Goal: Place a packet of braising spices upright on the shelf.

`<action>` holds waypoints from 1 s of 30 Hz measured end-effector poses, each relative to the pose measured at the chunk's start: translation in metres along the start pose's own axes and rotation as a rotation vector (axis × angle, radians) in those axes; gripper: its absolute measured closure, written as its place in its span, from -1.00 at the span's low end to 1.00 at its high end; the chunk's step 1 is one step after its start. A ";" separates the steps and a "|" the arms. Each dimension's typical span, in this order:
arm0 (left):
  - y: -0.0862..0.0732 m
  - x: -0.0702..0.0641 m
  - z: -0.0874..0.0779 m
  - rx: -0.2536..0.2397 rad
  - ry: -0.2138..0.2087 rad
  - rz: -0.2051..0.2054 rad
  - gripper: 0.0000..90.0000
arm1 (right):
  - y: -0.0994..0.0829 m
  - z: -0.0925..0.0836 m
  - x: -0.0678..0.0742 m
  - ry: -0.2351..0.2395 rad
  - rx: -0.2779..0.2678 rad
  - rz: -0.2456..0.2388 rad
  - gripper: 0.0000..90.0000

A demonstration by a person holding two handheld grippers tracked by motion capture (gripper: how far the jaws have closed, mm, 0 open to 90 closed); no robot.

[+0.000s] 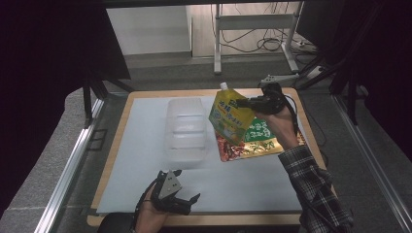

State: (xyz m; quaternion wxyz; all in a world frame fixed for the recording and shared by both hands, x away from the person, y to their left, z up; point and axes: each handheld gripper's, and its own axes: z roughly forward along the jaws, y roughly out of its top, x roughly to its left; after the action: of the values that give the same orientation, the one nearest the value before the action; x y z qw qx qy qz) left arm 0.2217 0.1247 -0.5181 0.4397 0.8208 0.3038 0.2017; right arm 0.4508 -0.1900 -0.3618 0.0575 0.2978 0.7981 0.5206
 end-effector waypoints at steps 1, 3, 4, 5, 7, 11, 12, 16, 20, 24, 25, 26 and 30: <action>0.000 0.000 0.000 -0.001 0.000 0.000 -0.92 | 0.001 0.002 -0.001 0.000 -0.001 0.001 0.97; 0.000 0.000 -0.001 -0.004 -0.002 0.000 -0.92 | 0.003 0.006 -0.004 0.001 -0.005 0.000 0.97; 0.000 0.000 -0.001 -0.005 -0.002 0.000 -0.92 | 0.004 0.007 -0.005 0.002 -0.004 0.004 0.97; 0.000 0.000 -0.001 -0.005 -0.004 -0.001 -0.92 | 0.005 0.009 -0.007 0.000 -0.005 0.006 0.97; 0.000 0.000 -0.001 -0.004 -0.004 -0.001 -0.92 | 0.007 0.013 -0.009 -0.004 -0.004 0.008 0.97; 0.000 -0.001 0.000 -0.005 -0.007 -0.001 -0.92 | 0.012 0.021 -0.013 -0.005 -0.007 -0.001 0.97; 0.000 -0.001 0.000 -0.003 -0.008 0.000 -0.92 | 0.013 0.023 -0.014 -0.003 -0.010 -0.005 0.97; 0.000 -0.002 0.000 0.004 -0.015 0.000 -0.92 | 0.019 0.029 -0.016 0.000 -0.018 -0.009 0.97; -0.001 -0.004 -0.001 0.002 -0.023 -0.001 -0.92 | 0.024 0.036 -0.018 -0.004 -0.025 -0.023 0.97; -0.001 -0.005 -0.002 0.001 -0.024 -0.002 -0.92 | 0.030 0.044 -0.021 -0.004 -0.030 -0.032 0.97; -0.001 -0.005 -0.003 0.001 -0.024 -0.002 -0.92 | 0.032 0.046 -0.021 -0.001 -0.031 -0.033 0.97; -0.001 -0.004 -0.003 0.001 -0.024 -0.002 -0.92 | 0.034 0.048 -0.021 0.002 -0.030 -0.033 0.97; -0.001 -0.005 -0.002 0.002 -0.027 -0.003 -0.92 | 0.042 0.055 -0.020 0.017 -0.032 -0.045 0.97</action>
State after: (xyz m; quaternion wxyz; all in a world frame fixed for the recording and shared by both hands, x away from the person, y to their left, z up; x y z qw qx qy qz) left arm 0.2164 0.1235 -0.5181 0.4433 0.8234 0.2992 0.1899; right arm 0.5071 -0.1451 -0.3550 0.0673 0.2746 0.7965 0.5345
